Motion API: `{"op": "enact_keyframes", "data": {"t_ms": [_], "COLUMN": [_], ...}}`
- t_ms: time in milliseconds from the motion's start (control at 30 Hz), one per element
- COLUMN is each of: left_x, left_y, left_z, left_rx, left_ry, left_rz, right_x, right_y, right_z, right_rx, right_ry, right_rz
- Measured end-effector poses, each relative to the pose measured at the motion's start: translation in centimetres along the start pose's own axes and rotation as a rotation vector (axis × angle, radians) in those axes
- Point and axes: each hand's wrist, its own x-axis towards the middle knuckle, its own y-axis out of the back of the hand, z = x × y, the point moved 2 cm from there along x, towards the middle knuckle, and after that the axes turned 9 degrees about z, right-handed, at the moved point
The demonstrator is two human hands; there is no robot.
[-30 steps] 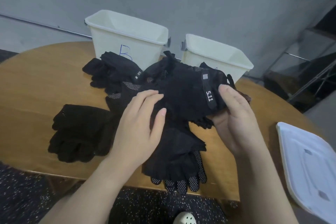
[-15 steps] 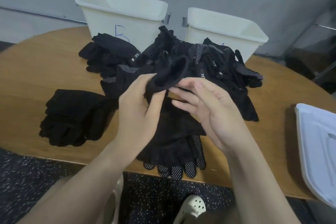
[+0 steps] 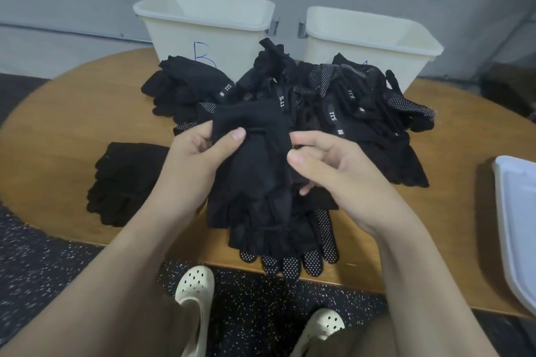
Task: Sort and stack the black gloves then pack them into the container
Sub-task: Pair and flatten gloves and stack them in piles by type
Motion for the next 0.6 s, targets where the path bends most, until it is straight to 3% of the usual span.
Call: {"op": "enact_keyframes", "data": {"t_ms": [233, 600], "left_x": [0.3, 0.7], "left_y": [1.1, 1.1], "left_z": [-1.5, -2.3], "left_rx": [0.261, 0.603], "left_ry": [0.123, 0.06], "left_rz": [-0.019, -0.082], "right_x": [0.0, 0.0], "right_y": [-0.4, 1.4], "right_z": [0.7, 1.2], "right_rx": [-0.044, -0.173], "right_ry": [-0.177, -0.268], "right_rz": [-0.1, -0.055]}}
